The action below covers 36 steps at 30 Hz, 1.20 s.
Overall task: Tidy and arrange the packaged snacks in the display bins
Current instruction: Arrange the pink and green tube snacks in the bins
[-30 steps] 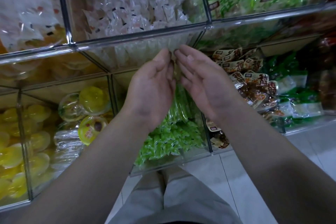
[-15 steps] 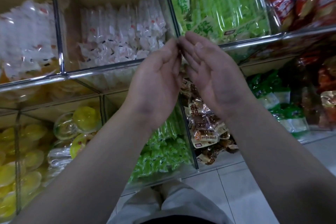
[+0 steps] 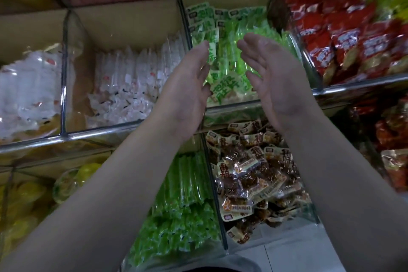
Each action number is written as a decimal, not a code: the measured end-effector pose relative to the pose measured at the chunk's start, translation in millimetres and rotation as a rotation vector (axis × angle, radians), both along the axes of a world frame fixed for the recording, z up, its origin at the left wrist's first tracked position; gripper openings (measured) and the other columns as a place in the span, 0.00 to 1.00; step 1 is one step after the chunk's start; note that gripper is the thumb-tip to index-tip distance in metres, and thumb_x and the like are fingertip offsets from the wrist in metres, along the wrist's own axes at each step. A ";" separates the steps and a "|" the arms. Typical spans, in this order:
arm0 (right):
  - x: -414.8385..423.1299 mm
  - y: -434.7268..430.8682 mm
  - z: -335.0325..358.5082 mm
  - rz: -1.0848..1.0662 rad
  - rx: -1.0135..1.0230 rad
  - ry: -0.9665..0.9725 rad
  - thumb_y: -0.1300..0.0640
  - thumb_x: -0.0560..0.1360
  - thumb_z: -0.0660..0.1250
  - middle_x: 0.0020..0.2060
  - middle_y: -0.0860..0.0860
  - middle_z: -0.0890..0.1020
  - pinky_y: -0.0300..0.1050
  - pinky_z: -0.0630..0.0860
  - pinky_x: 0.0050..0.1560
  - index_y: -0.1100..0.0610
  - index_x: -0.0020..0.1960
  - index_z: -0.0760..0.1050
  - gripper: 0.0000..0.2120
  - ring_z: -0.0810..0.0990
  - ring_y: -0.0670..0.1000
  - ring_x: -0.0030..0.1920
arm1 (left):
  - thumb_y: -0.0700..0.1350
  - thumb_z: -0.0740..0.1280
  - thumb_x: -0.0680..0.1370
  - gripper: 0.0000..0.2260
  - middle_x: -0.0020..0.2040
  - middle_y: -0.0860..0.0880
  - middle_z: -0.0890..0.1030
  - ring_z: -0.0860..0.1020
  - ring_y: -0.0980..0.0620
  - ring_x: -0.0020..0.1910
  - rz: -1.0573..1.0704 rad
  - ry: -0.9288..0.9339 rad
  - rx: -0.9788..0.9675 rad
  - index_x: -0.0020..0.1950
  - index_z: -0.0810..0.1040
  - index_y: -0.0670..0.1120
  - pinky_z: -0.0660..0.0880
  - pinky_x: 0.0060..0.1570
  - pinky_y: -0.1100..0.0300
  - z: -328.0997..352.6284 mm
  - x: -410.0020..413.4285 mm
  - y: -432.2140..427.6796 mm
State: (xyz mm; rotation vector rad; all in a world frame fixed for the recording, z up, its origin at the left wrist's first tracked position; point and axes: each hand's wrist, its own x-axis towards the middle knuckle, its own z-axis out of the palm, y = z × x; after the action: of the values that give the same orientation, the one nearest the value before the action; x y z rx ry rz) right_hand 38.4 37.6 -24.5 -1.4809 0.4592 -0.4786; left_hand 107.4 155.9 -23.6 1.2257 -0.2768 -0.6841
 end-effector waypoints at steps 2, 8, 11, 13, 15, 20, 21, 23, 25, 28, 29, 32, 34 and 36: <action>9.4 -10.8 3.1 -0.034 -0.038 0.037 0.45 0.74 0.61 0.62 0.44 0.78 0.48 0.66 0.69 0.44 0.54 0.75 0.11 0.74 0.43 0.65 | 0.51 0.54 0.83 0.23 0.79 0.52 0.58 0.58 0.53 0.77 -0.004 -0.007 0.015 0.79 0.58 0.49 0.53 0.73 0.54 2.3 9.1 -9.7; 45.3 -46.5 -1.3 -0.146 -0.197 0.268 0.53 0.79 0.63 0.60 0.47 0.78 0.50 0.72 0.66 0.50 0.61 0.74 0.11 0.75 0.46 0.59 | 0.50 0.54 0.84 0.24 0.78 0.49 0.59 0.58 0.53 0.77 -0.040 -0.014 0.125 0.79 0.57 0.47 0.51 0.75 0.54 0.1 32.0 -45.8; 58.0 -58.4 -11.3 -0.120 -0.378 0.435 0.56 0.78 0.64 0.58 0.49 0.77 0.35 0.74 0.45 0.56 0.70 0.70 0.20 0.77 0.43 0.46 | 0.52 0.55 0.84 0.24 0.78 0.48 0.60 0.58 0.52 0.77 -0.057 -0.001 0.198 0.79 0.56 0.47 0.51 0.74 0.53 -9.8 47.1 -59.2; 66.0 -63.6 -19.0 -0.124 -0.439 0.440 0.59 0.77 0.66 0.58 0.50 0.78 0.32 0.71 0.38 0.57 0.70 0.70 0.21 0.76 0.42 0.43 | 0.53 0.56 0.83 0.24 0.78 0.48 0.61 0.59 0.51 0.76 -0.081 0.000 0.332 0.79 0.58 0.48 0.53 0.74 0.51 -15.7 57.4 -67.1; 75.7 -65.9 -27.0 -0.126 -0.533 0.463 0.59 0.75 0.69 0.60 0.51 0.78 0.36 0.71 0.46 0.58 0.69 0.70 0.23 0.76 0.46 0.48 | 0.51 0.58 0.83 0.22 0.75 0.45 0.67 0.65 0.47 0.73 -0.114 0.012 0.433 0.76 0.64 0.45 0.60 0.73 0.48 -20.4 65.6 -75.4; 90.0 -65.9 -42.9 -0.102 -0.813 0.532 0.57 0.74 0.71 0.58 0.55 0.79 0.45 0.72 0.54 0.57 0.65 0.73 0.21 0.78 0.55 0.57 | 0.42 0.61 0.80 0.06 0.51 0.47 0.81 0.79 0.48 0.54 -0.134 -0.017 0.521 0.55 0.73 0.50 0.74 0.52 0.54 -26.5 72.3 -88.6; 89.9 -66.8 -43.5 -0.118 -0.819 0.518 0.57 0.75 0.70 0.57 0.54 0.79 0.43 0.71 0.52 0.57 0.65 0.73 0.19 0.77 0.55 0.56 | 0.42 0.62 0.79 0.09 0.52 0.48 0.81 0.79 0.48 0.54 -0.116 -0.036 0.520 0.57 0.73 0.52 0.75 0.56 0.51 -28.8 71.8 -88.7; 88.1 -69.9 -45.2 -0.152 -0.816 0.481 0.55 0.76 0.69 0.52 0.52 0.78 0.39 0.66 0.46 0.58 0.62 0.73 0.16 0.76 0.52 0.51 | 0.44 0.63 0.76 0.22 0.61 0.48 0.79 0.77 0.47 0.60 -0.098 -0.072 0.502 0.70 0.70 0.49 0.74 0.62 0.46 -33.2 70.5 -87.1; 85.0 -70.6 -47.9 -0.171 -0.835 0.440 0.53 0.77 0.68 0.43 0.48 0.74 0.35 0.63 0.37 0.57 0.59 0.73 0.13 0.70 0.48 0.42 | 0.43 0.63 0.77 0.27 0.70 0.49 0.73 0.72 0.47 0.67 -0.089 -0.107 0.505 0.76 0.63 0.48 0.70 0.67 0.46 -35.5 68.5 -85.9; 83.2 -72.4 -56.3 -0.196 -0.811 0.394 0.51 0.79 0.64 0.38 0.44 0.68 0.35 0.61 0.32 0.54 0.54 0.68 0.09 0.68 0.45 0.36 | 0.41 0.62 0.80 0.26 0.75 0.53 0.65 0.64 0.52 0.73 -0.049 -0.137 0.504 0.77 0.61 0.50 0.61 0.69 0.57 -36.7 64.7 -83.3; 83.7 -73.6 -58.7 -0.187 -0.767 0.379 0.51 0.80 0.63 0.41 0.46 0.71 0.36 0.61 0.34 0.55 0.56 0.68 0.09 0.73 0.46 0.39 | 0.40 0.62 0.80 0.25 0.75 0.53 0.66 0.64 0.53 0.72 -0.039 -0.132 0.491 0.77 0.62 0.50 0.61 0.68 0.58 -36.4 64.1 -82.3; 85.7 -75.4 -55.9 -0.184 -0.510 0.334 0.50 0.81 0.59 0.58 0.57 0.78 0.50 0.77 0.52 0.59 0.71 0.64 0.21 0.80 0.58 0.55 | 0.40 0.61 0.81 0.21 0.73 0.53 0.69 0.66 0.53 0.71 0.004 -0.087 0.417 0.74 0.67 0.49 0.63 0.72 0.51 -34.1 63.4 -79.8; 86.2 -76.8 -50.2 -0.210 -0.363 0.335 0.49 0.82 0.57 0.59 0.59 0.77 0.60 0.77 0.59 0.59 0.70 0.64 0.21 0.79 0.59 0.57 | 0.39 0.61 0.81 0.17 0.69 0.53 0.72 0.69 0.54 0.69 0.043 -0.067 0.369 0.68 0.73 0.50 0.65 0.72 0.49 -33.0 60.9 -77.2; 84.8 -77.6 -45.3 -0.190 -0.321 0.323 0.49 0.82 0.56 0.51 0.54 0.76 0.58 0.78 0.55 0.58 0.58 0.67 0.12 0.77 0.54 0.49 | 0.37 0.60 0.81 0.14 0.66 0.52 0.76 0.72 0.54 0.67 0.068 -0.046 0.317 0.62 0.77 0.51 0.66 0.71 0.51 -31.1 56.0 -72.7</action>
State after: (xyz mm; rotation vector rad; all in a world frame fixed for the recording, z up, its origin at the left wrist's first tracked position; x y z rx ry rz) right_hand 123.2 -39.9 -69.8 -1.8446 0.8119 -0.4794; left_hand 163.3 83.2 -54.7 1.5475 -0.1667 -0.6576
